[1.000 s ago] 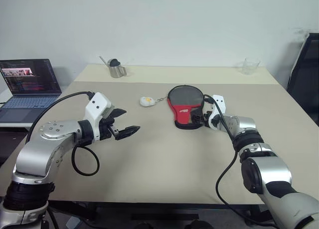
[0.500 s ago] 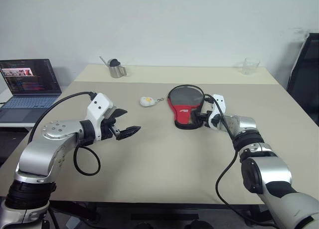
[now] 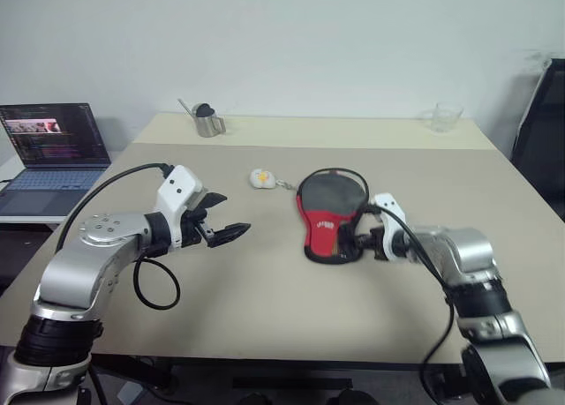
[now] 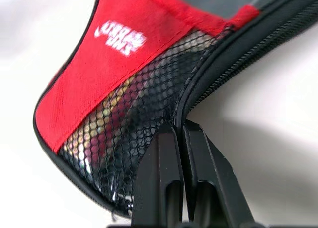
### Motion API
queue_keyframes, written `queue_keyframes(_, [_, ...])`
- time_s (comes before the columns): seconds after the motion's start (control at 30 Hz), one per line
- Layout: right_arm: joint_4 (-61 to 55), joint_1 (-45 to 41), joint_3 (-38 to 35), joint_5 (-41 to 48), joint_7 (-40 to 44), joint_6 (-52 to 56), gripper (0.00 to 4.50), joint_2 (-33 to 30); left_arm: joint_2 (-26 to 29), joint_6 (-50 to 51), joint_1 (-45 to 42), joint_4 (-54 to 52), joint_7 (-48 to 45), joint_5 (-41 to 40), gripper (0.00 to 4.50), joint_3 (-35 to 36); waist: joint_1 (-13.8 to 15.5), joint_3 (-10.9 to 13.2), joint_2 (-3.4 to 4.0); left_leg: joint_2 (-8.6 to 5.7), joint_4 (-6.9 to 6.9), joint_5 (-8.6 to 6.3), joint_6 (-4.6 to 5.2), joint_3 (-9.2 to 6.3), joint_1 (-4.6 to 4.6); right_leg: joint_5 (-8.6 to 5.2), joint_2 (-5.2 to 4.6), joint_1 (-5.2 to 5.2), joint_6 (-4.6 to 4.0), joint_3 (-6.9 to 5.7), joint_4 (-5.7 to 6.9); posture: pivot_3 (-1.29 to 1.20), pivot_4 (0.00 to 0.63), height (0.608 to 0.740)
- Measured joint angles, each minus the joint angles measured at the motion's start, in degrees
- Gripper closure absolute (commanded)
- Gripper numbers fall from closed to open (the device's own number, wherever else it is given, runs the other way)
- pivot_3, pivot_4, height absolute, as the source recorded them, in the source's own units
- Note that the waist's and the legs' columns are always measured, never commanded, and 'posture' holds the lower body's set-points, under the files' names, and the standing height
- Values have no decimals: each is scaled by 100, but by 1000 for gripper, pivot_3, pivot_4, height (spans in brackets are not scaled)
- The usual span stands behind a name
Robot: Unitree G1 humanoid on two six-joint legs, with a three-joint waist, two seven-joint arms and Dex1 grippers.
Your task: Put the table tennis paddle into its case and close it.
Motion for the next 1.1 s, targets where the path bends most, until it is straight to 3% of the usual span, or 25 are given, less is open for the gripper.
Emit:
queue_keyframes(0.4, [-1724,876,294,825,641,723,4468,-1009,-29,-239,-279,358,-204,144,0,-199,0,1,-4,-2,0,0,0,-9,-1,-3,0,2,-3,-10,-6,0,150,740])
queue_keyframes(1.1, [-2577,1443,383,1735,1105,900,4468,-1659,-48,-254,-343,565,-311,273,0,-226,1,5,-11,-5,4,0,0,-43,-1,-3,0,10,-3,-20,-12,0,150,740])
